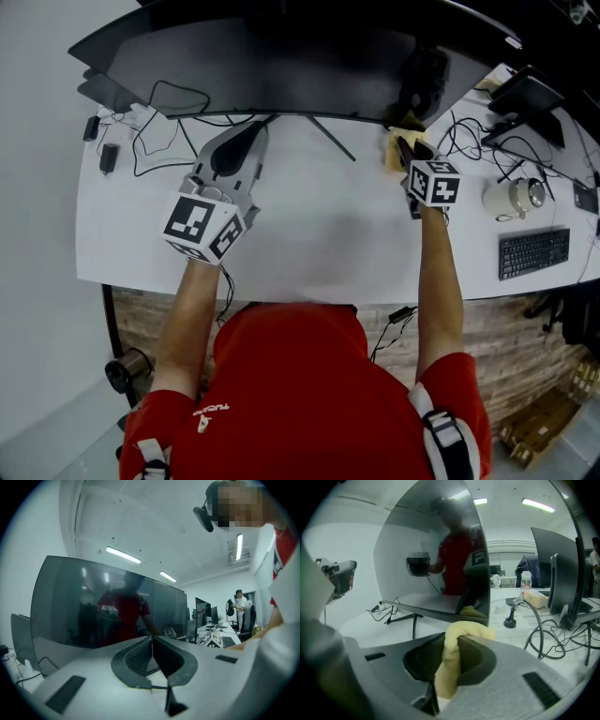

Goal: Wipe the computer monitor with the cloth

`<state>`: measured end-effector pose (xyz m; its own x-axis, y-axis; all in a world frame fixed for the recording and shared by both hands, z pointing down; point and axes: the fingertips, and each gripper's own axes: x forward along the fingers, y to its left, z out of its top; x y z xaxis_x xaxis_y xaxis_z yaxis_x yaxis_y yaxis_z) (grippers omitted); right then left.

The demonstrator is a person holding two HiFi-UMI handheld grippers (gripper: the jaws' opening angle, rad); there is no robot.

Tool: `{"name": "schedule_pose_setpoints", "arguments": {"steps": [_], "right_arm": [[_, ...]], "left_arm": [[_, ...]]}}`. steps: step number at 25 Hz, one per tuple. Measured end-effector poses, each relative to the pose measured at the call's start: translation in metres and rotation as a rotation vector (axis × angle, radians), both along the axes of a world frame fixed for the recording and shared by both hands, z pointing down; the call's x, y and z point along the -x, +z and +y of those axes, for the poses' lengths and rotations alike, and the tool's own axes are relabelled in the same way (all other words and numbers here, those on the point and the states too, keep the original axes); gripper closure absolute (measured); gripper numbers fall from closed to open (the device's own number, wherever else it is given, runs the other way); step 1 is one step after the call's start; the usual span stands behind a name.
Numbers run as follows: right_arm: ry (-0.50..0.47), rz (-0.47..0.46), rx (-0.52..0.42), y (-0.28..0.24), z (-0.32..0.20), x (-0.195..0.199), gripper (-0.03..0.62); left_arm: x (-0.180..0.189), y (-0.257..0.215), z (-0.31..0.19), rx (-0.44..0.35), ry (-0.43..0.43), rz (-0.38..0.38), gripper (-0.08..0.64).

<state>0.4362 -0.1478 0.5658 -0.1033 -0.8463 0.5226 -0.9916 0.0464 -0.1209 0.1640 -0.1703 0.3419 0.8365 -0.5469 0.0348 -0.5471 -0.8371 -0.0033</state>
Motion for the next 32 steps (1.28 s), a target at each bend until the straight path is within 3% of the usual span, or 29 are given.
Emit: {"name": "schedule_pose_setpoints", "arguments": {"steps": [11, 32], "right_arm": [[-0.066, 0.036, -0.010, -0.001, -0.023, 0.049, 0.531], [-0.200, -0.002, -0.024, -0.007, -0.079, 0.181, 0.531]], "left_arm": [[0.038, 0.003, -0.012, 0.012, -0.040, 0.006, 0.548], [0.121, 0.010, -0.044, 0.036, -0.116, 0.032, 0.548]]}}
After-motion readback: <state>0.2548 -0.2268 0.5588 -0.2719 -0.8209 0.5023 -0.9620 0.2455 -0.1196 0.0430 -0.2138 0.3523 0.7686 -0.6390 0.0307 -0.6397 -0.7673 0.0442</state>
